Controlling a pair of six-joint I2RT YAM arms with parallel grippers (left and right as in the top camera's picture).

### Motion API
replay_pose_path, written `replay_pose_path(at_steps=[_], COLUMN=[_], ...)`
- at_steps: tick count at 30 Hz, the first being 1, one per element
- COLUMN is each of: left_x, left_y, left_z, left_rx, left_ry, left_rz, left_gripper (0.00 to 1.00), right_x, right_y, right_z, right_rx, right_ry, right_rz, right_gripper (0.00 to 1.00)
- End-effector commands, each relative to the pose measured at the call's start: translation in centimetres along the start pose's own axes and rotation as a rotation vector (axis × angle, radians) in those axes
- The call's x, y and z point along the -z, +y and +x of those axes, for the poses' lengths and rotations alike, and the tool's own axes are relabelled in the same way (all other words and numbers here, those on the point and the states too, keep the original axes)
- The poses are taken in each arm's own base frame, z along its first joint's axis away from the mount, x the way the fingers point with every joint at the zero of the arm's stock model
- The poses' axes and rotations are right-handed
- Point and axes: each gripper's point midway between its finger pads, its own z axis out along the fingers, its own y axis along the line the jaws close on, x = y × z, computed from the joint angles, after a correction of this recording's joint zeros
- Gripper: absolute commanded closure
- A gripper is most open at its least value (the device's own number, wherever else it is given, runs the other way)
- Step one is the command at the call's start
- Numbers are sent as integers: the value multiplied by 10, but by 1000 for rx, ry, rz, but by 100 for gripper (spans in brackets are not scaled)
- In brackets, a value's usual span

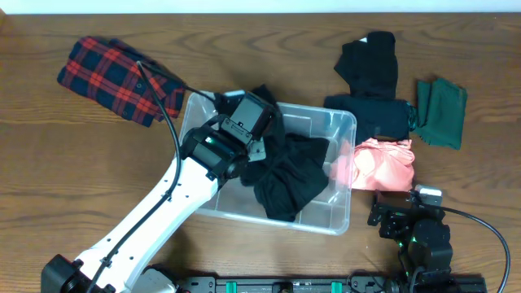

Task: Pack container
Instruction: 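Carry the black garment with the left gripper into the bin, then press and spread the black garment flat inside the bin with left gripper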

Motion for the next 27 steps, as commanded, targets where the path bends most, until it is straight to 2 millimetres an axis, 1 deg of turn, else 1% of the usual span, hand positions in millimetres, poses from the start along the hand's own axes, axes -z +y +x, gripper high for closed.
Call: replay_pose_path(at_steps=[1, 3, 6, 7, 11, 12, 14, 15, 16, 17, 18, 19, 22, 25, 26, 27], left_x=[7, 8, 10, 10, 15, 17, 20, 22, 22, 23, 24, 25, 27, 24, 20, 16], left_y=[17, 28, 38, 41, 57, 61, 69, 72, 74, 76, 78, 79, 75, 61, 54, 46], left_z=[2, 11, 17, 20, 36, 40, 47, 49, 49, 48, 45, 41, 30, 17, 14, 14], left_rx=[33, 27, 23, 18, -11, -21, -35, -42, -51, -67, -79, -81, -67, -74, -81, -99], left_ry=[-10, 24, 48, 60, 126, 146, 175, 185, 187, 180, 166, 149, 112, 62, 53, 55], left_rz=[-82, -126, -172, -184, -244, -264, -294, -305, -314, -325, -334, -346, -333, -275, -246, -206], left_gripper=[93, 92, 92, 89, 86, 83, 57, 50, 36, 29, 19, 13, 9, 9, 22, 37], right_x=[-1, -1, -1, -1, -1, -1, -1, -1, -1, -1, -1, -1, -1, -1, -1, -1], right_y=[-2, -2, -2, -2, -2, -2, -2, -2, -2, -2, -2, -2, -2, -2, -2, -2], right_z=[1, 1, 1, 1, 1, 1, 1, 1, 1, 1, 1, 1, 1, 1, 1, 1], right_rx=[-18, -18, -18, -18, -19, -18, -18, -18, -18, -18, -18, -18, -18, -18, -18, -18], right_ry=[-1, -1, -1, -1, -1, -1, -1, -1, -1, -1, -1, -1, -1, -1, -1, -1], right_rz=[8, 8, 8, 8, 8, 8, 8, 8, 8, 8, 8, 8, 8, 8, 8, 8], right_gripper=[1, 1, 1, 1, 1, 1, 1, 1, 1, 1, 1, 1, 1, 1, 1, 1])
